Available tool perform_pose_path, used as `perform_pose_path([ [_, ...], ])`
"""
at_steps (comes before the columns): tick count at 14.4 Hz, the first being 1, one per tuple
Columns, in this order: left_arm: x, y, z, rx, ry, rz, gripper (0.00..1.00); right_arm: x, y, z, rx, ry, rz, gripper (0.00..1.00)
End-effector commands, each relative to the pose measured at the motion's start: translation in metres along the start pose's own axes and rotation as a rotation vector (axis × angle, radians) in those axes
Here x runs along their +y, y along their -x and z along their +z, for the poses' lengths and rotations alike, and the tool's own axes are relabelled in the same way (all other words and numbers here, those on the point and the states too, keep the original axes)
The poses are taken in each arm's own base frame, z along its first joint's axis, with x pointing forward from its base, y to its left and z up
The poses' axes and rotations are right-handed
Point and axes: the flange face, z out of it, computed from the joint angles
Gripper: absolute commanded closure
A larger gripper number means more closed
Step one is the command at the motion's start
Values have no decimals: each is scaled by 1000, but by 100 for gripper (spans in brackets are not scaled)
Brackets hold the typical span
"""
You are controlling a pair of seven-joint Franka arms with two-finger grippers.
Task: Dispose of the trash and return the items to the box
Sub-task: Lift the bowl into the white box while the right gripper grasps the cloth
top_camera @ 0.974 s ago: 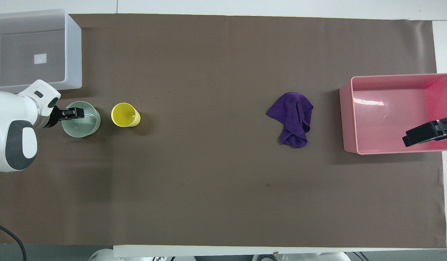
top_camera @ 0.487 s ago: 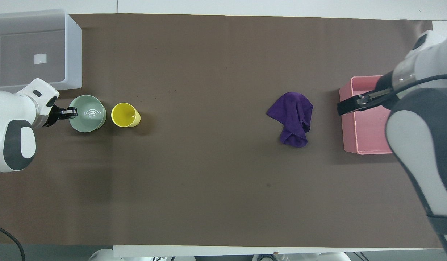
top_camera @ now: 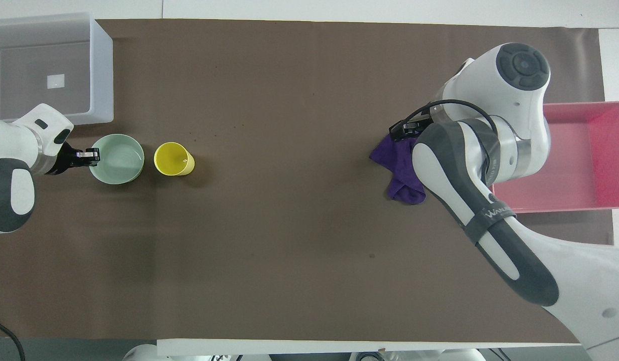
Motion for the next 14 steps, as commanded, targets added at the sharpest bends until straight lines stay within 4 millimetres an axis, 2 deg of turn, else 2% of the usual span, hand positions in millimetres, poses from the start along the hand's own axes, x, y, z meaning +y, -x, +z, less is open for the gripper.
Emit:
perform_pose_path([
  [1, -1, -1, -30, -38, -5, -10, 100, -2, 9, 39, 6, -6, 16, 4],
  [3, -3, -3, -53, -35, -2, -16, 100, -2, 16, 52, 2, -2, 13, 26],
  [4, -7, -9, -71, -38, 8, -30, 100, -1, 17, 53, -8, -2, 13, 44],
  [5, -9, -24, -99, -23, 51, -53, 100, -1, 18, 54, -18, -1, 13, 66],
  [6, -20, -43, -114, 1, 82, -90, 100, -1, 19, 53, -21, 4, 10, 78],
  [7, -37, -62, -115, 18, 90, -124, 100, -1, 19, 53, -21, 6, 8, 92],
  [8, -48, -87, -126, 52, 91, -143, 100, 2, 18, 52, -21, 6, 12, 100],
  [10, -78, -136, -110, 88, 95, -191, 100, 4, 15, 43, -20, 6, 16, 100],
  [12, -96, -175, -74, 119, 86, -213, 100, 7, 11, 7, -27, 6, 20, 100],
  [13, -113, -183, -58, 131, 79, -233, 100, 11, 11, -10, -33, 6, 28, 100],
  [14, -117, -189, -40, 143, 72, -236, 100, 17, 13, -32, -29, 6, 39, 100],
])
